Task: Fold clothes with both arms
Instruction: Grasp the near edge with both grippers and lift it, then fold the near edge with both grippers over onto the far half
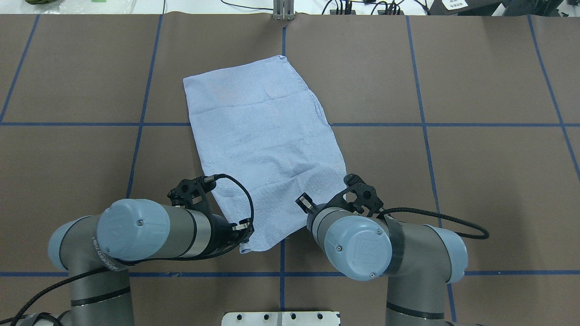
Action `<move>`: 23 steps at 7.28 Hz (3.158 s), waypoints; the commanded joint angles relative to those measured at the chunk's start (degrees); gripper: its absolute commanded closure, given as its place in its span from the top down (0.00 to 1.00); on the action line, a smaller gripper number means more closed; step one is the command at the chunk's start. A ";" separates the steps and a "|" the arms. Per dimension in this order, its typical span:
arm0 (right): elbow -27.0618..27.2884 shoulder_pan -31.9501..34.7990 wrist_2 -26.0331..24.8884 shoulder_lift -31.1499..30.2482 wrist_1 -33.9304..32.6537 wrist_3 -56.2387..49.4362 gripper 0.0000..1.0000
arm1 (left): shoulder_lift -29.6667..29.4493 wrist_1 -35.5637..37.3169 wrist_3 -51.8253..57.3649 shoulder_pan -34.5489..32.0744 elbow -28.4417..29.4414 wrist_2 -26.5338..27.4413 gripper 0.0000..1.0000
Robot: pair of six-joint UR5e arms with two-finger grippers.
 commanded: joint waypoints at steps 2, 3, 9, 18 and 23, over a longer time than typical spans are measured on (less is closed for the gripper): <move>21.61 -7.03 -0.12 -1.17 -17.29 0.34 0.00 | 0.66 4.61 -0.13 -0.13 -13.35 -5.54 0.00; 24.72 -6.26 0.05 0.05 -21.89 0.26 0.00 | 0.31 9.52 0.48 -0.91 -16.35 -7.73 0.00; 0.16 8.22 0.23 9.20 -9.65 -13.43 0.00 | -6.79 11.25 9.98 -16.90 0.11 -7.58 0.00; -39.14 19.85 9.98 20.98 12.17 -29.45 0.00 | -18.75 -3.33 23.34 -22.28 36.16 -2.57 0.00; -39.76 25.53 20.55 22.46 11.65 -43.82 1.00 | -18.85 -3.87 34.02 -27.35 36.62 -7.09 1.00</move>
